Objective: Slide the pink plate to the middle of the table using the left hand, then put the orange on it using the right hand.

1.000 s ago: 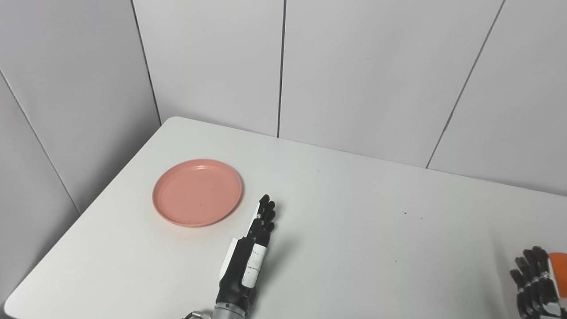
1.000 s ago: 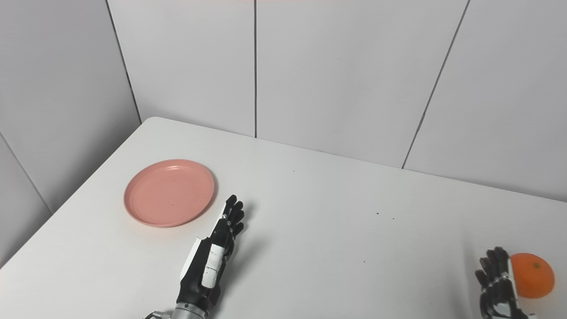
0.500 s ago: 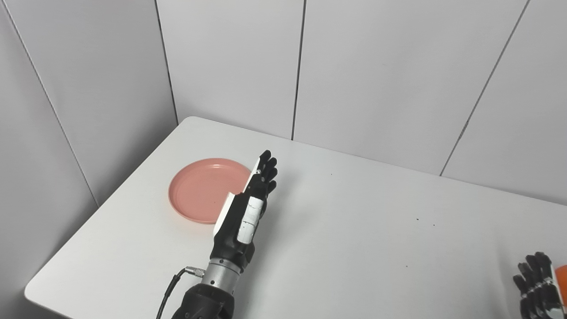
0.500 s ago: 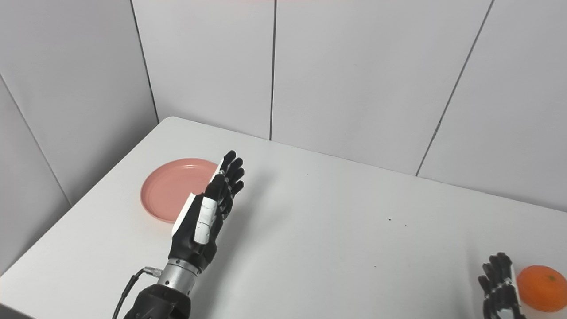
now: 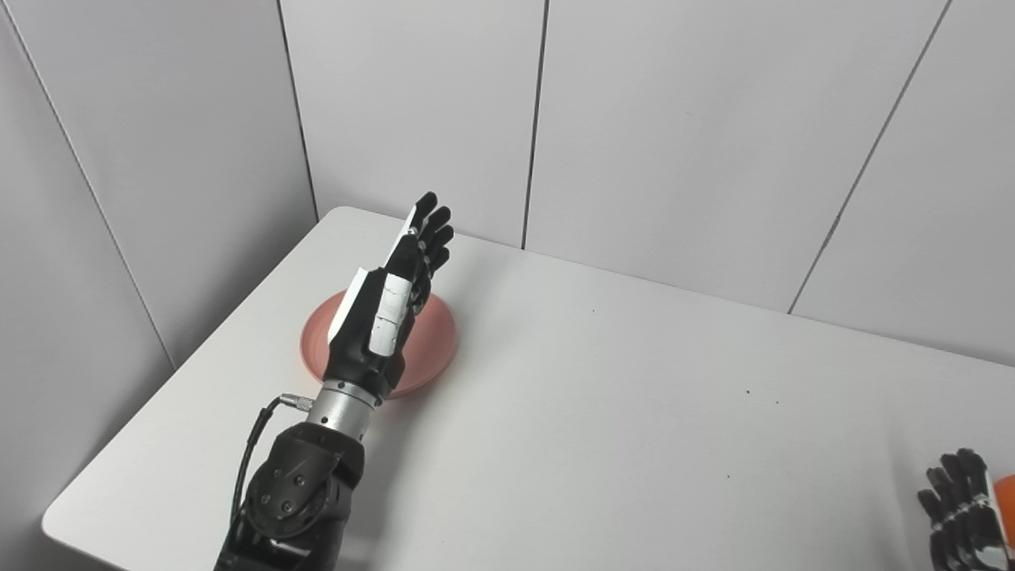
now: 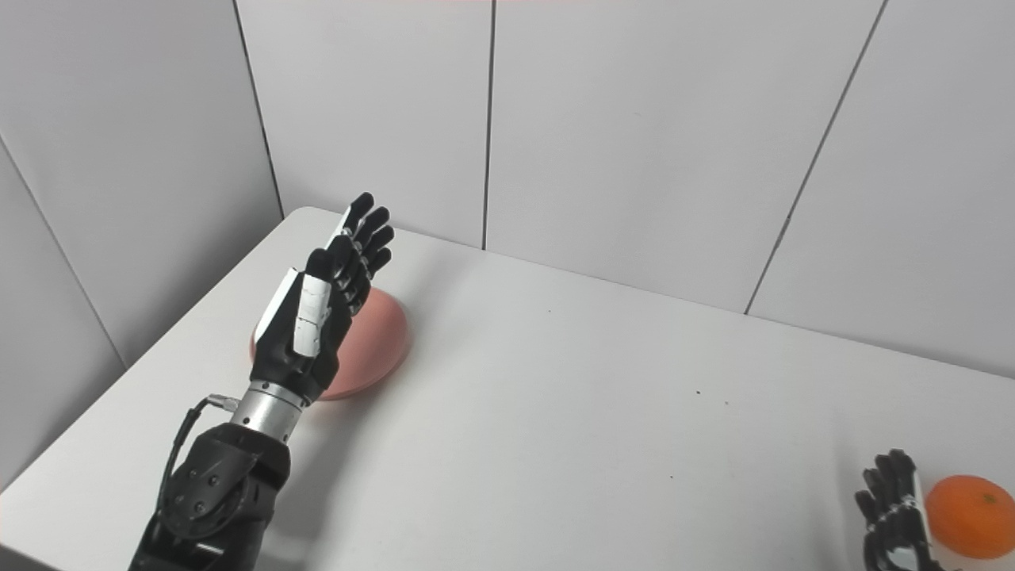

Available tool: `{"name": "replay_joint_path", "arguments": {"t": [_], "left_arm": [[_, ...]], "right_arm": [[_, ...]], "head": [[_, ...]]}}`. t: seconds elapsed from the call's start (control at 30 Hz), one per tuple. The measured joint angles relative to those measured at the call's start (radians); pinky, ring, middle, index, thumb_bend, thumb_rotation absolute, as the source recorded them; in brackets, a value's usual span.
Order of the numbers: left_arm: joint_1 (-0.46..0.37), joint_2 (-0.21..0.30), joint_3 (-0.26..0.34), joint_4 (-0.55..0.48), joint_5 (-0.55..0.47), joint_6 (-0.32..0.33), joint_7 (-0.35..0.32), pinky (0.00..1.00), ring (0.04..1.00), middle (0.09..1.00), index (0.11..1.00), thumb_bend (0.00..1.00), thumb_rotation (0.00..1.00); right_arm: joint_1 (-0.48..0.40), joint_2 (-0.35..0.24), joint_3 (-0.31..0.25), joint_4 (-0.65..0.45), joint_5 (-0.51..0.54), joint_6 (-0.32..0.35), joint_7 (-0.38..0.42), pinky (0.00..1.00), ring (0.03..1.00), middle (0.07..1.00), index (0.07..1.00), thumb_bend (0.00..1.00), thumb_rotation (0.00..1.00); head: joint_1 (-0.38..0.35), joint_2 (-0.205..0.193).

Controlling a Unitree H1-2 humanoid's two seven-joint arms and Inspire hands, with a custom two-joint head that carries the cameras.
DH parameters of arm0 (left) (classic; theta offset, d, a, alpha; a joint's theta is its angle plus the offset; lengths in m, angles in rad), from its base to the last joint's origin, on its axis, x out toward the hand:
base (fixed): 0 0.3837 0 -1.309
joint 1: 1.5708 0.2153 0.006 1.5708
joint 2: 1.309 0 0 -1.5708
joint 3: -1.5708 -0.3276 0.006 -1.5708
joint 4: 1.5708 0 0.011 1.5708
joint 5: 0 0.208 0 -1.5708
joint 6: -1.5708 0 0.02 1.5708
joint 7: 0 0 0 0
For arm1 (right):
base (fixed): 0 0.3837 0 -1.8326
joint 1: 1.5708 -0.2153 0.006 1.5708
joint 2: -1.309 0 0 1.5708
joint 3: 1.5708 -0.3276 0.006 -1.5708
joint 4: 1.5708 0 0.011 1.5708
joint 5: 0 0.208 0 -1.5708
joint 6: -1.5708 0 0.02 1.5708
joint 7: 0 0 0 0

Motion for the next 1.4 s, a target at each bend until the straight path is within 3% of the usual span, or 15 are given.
{"name": "replay_joint_path", "arguments": {"t": [0.27,0.5,0.87,1.23,1.4], "left_arm": [[-0.055,0.086,0.063,0.076,-0.033,0.001,-0.032,0.97,0.914,0.942,1.000,1.00,0.99],[-0.123,0.168,0.121,0.226,-0.082,-0.003,-0.072,0.92,0.896,0.951,1.000,1.00,0.97],[-0.170,0.216,0.156,0.536,-0.083,-0.190,-0.145,0.91,0.862,0.954,1.000,1.00,0.97],[-0.206,0.235,0.198,0.697,-0.136,-0.269,-0.189,0.75,0.791,0.849,0.965,1.00,0.94],[-0.219,0.253,0.210,0.807,-0.146,-0.300,-0.191,0.75,0.775,0.834,0.962,1.00,0.93]], "right_arm": [[-0.003,0.003,-0.002,0.002,0.004,0.000,0.001,1.00,1.000,0.990,1.000,0.94,1.00],[-0.001,0.004,-0.003,0.000,0.001,0.000,-0.001,1.00,1.000,0.982,1.000,0.95,1.00],[-0.002,0.007,-0.006,0.002,-0.003,-0.001,-0.005,1.00,0.987,0.977,1.000,0.94,1.00],[-0.003,0.007,-0.007,0.004,-0.002,-0.006,-0.004,1.00,0.985,0.967,1.000,0.93,1.00],[-0.002,0.007,-0.007,0.005,-0.002,-0.012,-0.001,1.00,0.976,0.960,1.000,0.94,1.00]], "head": [[-0.003,0.008],[-0.003,0.008],[-0.005,0.002],[-0.002,0.000],[-0.005,0.002]]}}
